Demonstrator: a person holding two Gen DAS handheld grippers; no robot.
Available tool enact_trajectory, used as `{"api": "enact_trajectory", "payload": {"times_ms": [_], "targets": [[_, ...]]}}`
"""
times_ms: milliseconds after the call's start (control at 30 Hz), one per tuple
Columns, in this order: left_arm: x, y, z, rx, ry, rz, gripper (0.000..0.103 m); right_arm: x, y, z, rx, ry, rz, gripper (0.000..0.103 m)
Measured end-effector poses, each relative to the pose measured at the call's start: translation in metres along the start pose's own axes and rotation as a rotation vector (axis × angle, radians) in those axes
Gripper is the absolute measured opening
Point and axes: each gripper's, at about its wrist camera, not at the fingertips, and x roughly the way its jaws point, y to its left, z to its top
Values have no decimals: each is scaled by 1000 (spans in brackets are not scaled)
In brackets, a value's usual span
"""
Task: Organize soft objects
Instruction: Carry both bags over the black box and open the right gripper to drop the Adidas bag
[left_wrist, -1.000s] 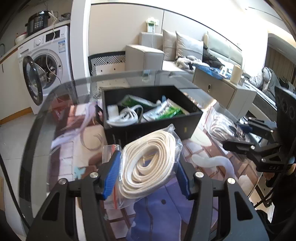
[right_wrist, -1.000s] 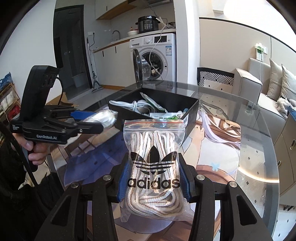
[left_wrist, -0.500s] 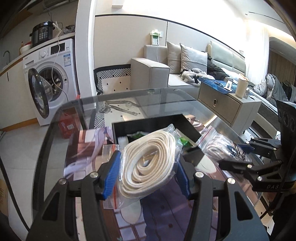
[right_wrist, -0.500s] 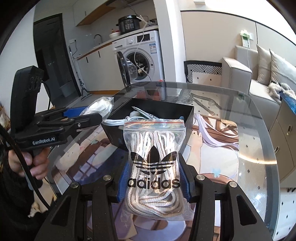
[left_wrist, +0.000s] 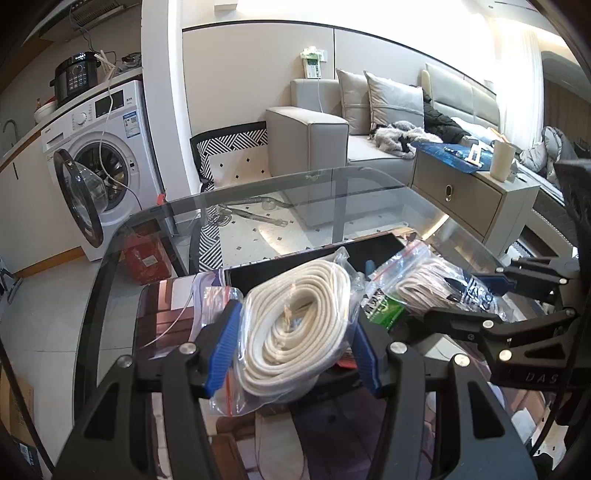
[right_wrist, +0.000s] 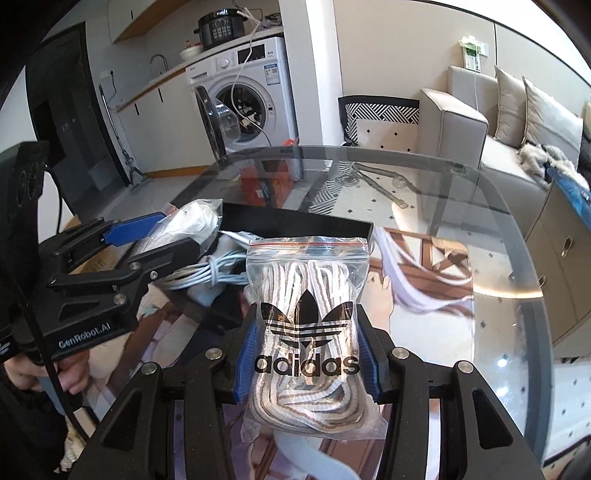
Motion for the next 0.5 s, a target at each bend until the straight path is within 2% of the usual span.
{"api": "enact_trajectory", "payload": {"times_ms": [500], "targets": [[28,12,9,-11,43,9,56,42,6,31,-46,64,45,47]]}}
